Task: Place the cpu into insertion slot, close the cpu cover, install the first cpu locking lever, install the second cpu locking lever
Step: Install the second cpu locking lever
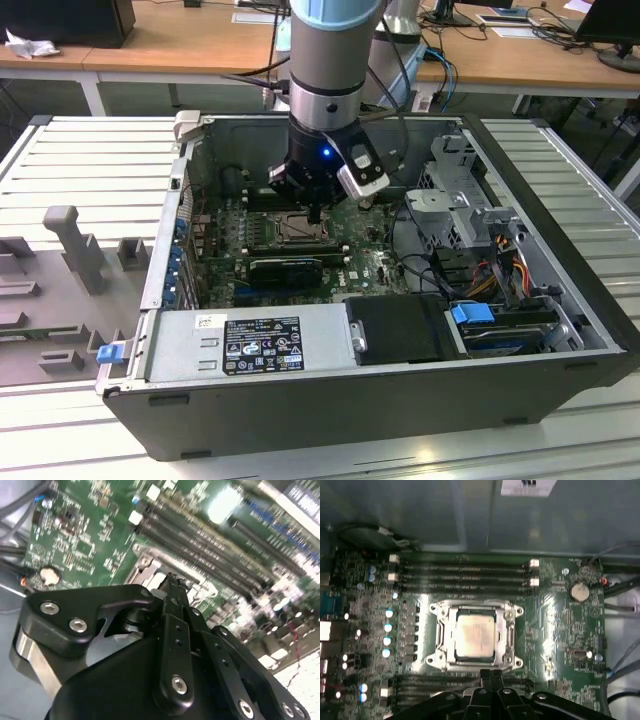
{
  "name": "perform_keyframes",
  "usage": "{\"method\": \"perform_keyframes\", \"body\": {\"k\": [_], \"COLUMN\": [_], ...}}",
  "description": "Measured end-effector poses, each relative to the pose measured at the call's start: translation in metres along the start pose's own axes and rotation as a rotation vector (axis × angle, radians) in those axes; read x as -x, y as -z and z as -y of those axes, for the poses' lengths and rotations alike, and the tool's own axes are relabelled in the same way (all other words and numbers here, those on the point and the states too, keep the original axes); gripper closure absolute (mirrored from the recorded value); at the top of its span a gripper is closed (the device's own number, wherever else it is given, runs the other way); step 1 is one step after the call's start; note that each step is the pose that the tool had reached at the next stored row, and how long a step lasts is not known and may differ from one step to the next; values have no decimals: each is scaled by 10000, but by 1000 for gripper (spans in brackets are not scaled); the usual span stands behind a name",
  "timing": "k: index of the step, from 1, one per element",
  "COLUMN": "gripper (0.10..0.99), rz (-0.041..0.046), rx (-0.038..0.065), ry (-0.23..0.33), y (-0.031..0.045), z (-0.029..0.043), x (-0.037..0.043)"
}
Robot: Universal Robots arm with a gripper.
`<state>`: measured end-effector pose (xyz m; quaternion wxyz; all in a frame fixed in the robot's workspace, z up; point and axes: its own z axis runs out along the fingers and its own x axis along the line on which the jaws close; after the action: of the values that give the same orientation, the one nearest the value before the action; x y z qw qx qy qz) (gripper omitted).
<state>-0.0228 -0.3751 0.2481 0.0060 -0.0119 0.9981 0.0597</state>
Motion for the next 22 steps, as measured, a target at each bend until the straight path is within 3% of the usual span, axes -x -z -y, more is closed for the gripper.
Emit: {"method": "perform_keyframes", "body": {"k": [1,2,10,13,16,20,22], "gripper": [980,980,980,980,980,980,980], "rz": [-3,-4,-3,-10,-20,-31,-33], "rx": [29,44,234,247,248,258,346], "ry": [0,0,33,76,148,241,264], "y": [-4,-7,-33,-76,-185,-270,-283], "z": [72,99,108,108,115,124,133], "x": [-3,-8,-214,-281,-314,-353,-387]}}
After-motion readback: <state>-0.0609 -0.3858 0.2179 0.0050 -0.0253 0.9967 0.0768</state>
